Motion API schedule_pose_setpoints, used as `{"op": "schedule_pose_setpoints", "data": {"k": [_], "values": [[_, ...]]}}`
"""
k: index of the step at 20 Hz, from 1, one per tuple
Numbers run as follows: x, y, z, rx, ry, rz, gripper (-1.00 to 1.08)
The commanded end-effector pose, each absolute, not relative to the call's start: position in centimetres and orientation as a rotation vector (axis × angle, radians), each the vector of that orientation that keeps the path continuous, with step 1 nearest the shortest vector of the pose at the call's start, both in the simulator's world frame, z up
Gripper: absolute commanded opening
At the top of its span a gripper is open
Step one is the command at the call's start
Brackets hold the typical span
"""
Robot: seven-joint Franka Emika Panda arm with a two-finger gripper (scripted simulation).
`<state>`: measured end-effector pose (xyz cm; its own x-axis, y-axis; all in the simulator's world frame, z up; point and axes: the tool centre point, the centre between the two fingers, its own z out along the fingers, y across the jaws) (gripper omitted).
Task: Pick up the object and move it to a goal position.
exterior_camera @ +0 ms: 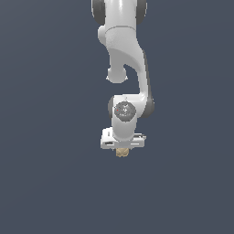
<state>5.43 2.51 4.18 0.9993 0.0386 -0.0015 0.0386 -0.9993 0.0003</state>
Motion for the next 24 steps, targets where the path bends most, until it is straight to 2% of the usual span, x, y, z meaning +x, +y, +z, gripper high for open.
{"op": "schedule_pose_setpoints", "data": {"k": [1, 17, 24], "values": [[5.5, 3.0, 4.8, 3.141, 0.062, 0.0, -1.0], [6.2, 11.2, 16.2, 3.141, 0.062, 0.0, -1.0], [6.6, 13.0, 18.7, 3.141, 0.062, 0.0, -1.0]]}}
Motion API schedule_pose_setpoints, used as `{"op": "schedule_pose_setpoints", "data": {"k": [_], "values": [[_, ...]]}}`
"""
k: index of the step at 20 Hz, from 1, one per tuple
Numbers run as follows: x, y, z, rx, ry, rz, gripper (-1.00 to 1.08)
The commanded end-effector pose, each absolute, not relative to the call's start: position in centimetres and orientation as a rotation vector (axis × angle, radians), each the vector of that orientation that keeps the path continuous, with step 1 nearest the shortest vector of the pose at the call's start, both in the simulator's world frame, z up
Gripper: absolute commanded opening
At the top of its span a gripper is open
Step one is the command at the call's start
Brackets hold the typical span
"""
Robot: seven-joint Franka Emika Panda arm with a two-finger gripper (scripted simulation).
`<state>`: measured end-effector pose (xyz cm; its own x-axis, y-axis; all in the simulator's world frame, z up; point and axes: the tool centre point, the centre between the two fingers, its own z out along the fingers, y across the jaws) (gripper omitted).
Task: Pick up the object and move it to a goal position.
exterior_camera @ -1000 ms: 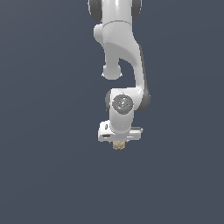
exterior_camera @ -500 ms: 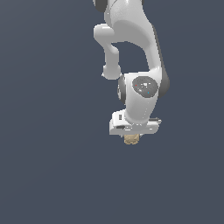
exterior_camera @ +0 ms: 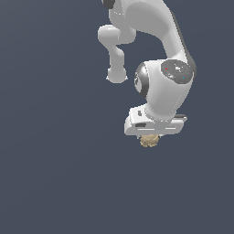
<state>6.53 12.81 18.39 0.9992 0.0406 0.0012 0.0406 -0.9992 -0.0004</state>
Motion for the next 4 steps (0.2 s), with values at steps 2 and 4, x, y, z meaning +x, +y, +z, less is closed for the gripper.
{"op": "schedule_pose_setpoints", "data": {"k": [2, 4], "values": [[6.66, 13.17, 18.91, -3.141, -0.062, 0.0, -1.0], [6.7, 13.16, 18.89, -3.141, -0.062, 0.0, -1.0]]}}
